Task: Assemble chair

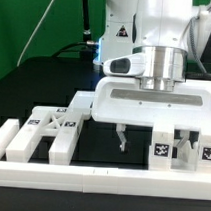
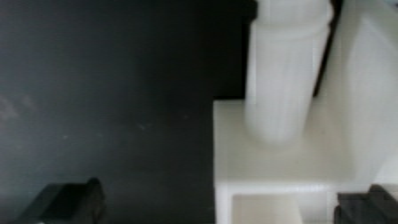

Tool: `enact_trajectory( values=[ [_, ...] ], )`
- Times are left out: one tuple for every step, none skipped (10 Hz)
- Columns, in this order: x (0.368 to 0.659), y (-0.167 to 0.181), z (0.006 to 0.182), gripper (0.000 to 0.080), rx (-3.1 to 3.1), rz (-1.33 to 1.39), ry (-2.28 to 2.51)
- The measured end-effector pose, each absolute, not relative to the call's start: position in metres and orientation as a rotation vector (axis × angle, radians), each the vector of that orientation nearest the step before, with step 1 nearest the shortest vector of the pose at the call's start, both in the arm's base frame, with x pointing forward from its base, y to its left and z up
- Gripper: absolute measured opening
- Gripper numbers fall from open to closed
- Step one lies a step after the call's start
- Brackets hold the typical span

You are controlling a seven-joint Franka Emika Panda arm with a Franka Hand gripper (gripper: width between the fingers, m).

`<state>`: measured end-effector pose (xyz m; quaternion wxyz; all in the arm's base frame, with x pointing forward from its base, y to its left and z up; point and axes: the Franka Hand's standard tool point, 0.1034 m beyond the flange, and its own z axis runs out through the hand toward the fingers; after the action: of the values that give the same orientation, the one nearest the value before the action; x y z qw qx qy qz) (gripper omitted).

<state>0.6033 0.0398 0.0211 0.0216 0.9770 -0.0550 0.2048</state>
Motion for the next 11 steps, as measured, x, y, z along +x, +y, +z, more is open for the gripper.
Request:
enact_trajectory(
  values=[
    [0.6031,0.0396,0.0209,0.0649,3.028,0.634,-0.17],
    [0.603,0.0396,0.0209,0.0538,3.028,0.633,-0.17],
    [0.603,0.0395,0.0208,0.0403,3.028,0.633,-0.17],
    [0.603,0.0395,0.0208,0.0403,3.028,0.633,-0.17],
    [0.603,0.0395,0.0208,0.022,3.028,0.633,-0.17],
    [0.6029,0.0395,0.0208,0.0089,3.028,0.633,-0.17],
    [0.6029,0.0395,0.0208,0.0089,3.028,0.633,-0.168],
    [0.6026,0.0395,0.0207,0.0032,3.028,0.632,-0.165],
    [0.6026,0.0395,0.0207,0.0032,3.028,0.632,-0.165],
    [0.6026,0.0395,0.0207,0.0032,3.028,0.632,-0.165],
    [0.6026,0.0395,0.0207,0.0032,3.028,0.632,-0.165]
  ],
)
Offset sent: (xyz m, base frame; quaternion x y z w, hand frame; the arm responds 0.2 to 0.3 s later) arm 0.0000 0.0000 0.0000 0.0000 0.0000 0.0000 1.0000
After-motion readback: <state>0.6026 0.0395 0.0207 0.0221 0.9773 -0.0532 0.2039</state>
